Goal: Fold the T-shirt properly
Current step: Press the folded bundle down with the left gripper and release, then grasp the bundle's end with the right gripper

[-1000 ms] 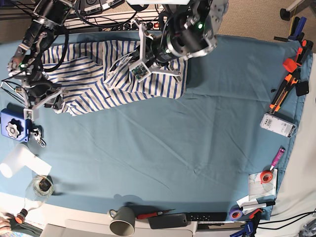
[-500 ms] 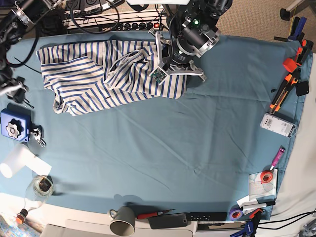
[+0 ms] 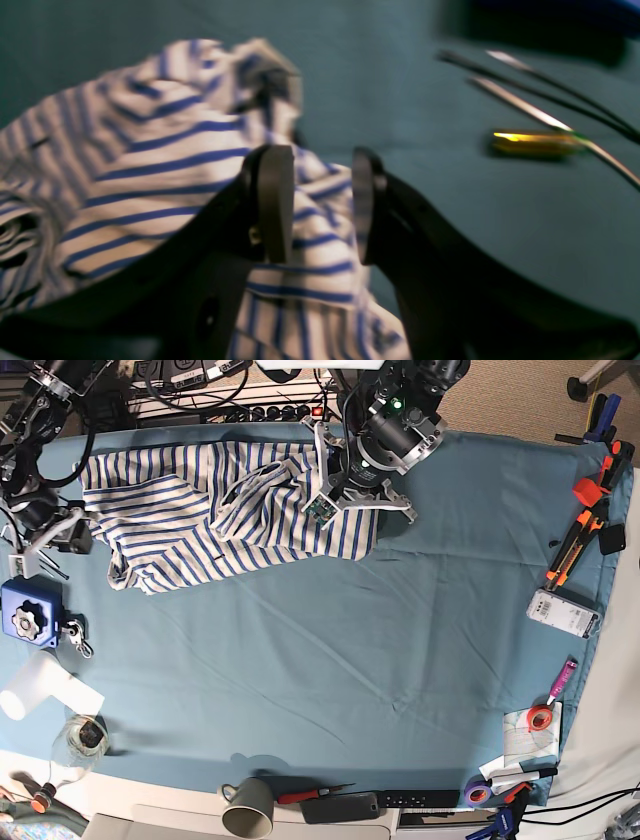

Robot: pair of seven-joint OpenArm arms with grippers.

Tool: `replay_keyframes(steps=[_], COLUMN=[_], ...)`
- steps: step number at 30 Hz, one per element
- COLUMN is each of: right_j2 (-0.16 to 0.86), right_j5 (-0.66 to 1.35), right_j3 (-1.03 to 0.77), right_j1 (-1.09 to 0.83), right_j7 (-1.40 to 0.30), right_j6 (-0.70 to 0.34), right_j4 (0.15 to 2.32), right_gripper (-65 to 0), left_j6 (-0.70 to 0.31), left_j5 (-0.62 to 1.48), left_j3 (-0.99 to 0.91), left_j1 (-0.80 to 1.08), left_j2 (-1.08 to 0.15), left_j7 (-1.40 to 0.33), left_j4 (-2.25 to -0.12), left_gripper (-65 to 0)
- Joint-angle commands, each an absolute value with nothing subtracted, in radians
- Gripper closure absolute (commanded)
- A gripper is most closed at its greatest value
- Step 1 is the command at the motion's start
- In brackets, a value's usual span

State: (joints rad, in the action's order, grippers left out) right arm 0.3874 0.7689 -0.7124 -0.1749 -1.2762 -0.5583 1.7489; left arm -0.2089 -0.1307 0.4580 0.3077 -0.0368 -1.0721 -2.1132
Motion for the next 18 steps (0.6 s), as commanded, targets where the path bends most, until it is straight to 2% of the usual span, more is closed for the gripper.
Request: replay_keyframes(steps=[1, 6, 8, 13, 16, 18], right_j2=[0.413, 0.415, 0.419, 0.427, 0.427, 0.427], right_j5=[0.776, 0.745, 0.752, 0.752, 0.775, 0.812], right_j3=[-0.721, -0.722, -0.722, -0.721, -0.721, -0.721], right_j1=[-0.163, -0.160, -0.160, -0.165, -0.165, -0.165], right_j7=[-1.258, -1.255, -1.263, -1.294, -1.291, -1.286], right_j6=[-0.560, -0.566, -0.603, -0.637, -0.634, -0.582], right_j4=[1.766, 1.766, 1.766, 1.766, 1.766, 1.765], right_gripper=[-20.2, -20.3, -20.4, -36.3, -36.7, -36.7], left_j6=[-0.206, -0.206, -0.206, -0.206, -0.206, -0.206], left_j5=[-0.127, -0.127, -0.127, -0.127, -0.127, -0.127], left_j3=[0.461, 0.461, 0.461, 0.461, 0.461, 0.461], left_j1=[0.313, 0.322, 0.321, 0.322, 0.322, 0.321], left_j2=[-0.031, -0.031, -0.030, -0.031, -0.031, -0.031], left_j7=[-1.054, -1.054, -1.049, -1.046, -1.046, -1.046], left_j4=[-2.128, -2.128, -2.128, -2.128, -2.128, -2.128], left_gripper=[0.0, 0.0, 0.0, 0.0, 0.0, 0.0])
